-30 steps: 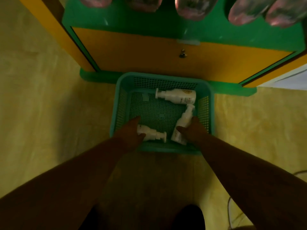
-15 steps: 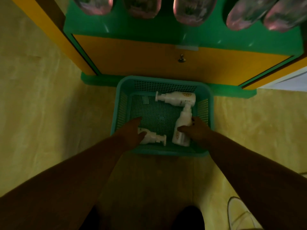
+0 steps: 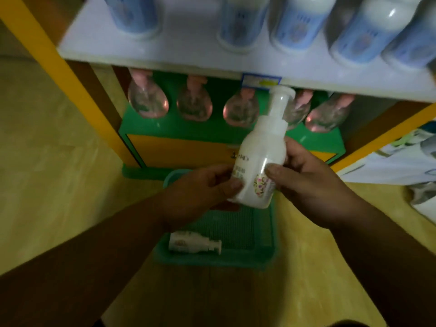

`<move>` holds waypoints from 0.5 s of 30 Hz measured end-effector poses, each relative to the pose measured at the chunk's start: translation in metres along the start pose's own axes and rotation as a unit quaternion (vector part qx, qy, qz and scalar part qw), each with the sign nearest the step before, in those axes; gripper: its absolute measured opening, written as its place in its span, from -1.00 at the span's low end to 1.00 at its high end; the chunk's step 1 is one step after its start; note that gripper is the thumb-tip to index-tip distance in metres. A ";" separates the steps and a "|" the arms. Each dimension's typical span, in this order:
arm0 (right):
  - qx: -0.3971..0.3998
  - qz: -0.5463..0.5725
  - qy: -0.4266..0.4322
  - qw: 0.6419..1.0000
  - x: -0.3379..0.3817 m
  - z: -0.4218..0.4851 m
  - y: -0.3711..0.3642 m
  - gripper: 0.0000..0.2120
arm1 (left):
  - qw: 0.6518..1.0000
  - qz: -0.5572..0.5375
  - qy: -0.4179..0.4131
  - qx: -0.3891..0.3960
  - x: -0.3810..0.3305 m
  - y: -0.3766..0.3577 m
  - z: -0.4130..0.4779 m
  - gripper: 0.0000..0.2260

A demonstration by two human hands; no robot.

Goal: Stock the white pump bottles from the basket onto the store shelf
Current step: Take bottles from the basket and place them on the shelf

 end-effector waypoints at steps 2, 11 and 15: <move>0.012 0.014 0.036 0.999 0.031 -0.001 -0.005 -0.33 | 0.999 -0.021 -0.023 -0.014 -0.032 0.001 -0.010 -0.62; -0.033 -0.050 0.149 0.987 0.143 -0.036 -0.023 -0.35 | 0.987 -0.048 -0.143 -0.064 -0.133 -0.011 -0.047 -0.61; -0.129 -0.126 0.252 0.951 0.189 -0.063 -0.039 -0.34 | 0.975 -0.075 -0.187 -0.092 -0.165 -0.017 -0.058 -0.53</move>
Point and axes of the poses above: each hand's wrist, its own z-axis towards the middle knuckle, its own y-axis out of the back of the hand, x = y × z, the point moved 3 cm from there along z, towards the middle knuckle, and after that the axes turned 14 degrees about -x, right-handed, at the moved point
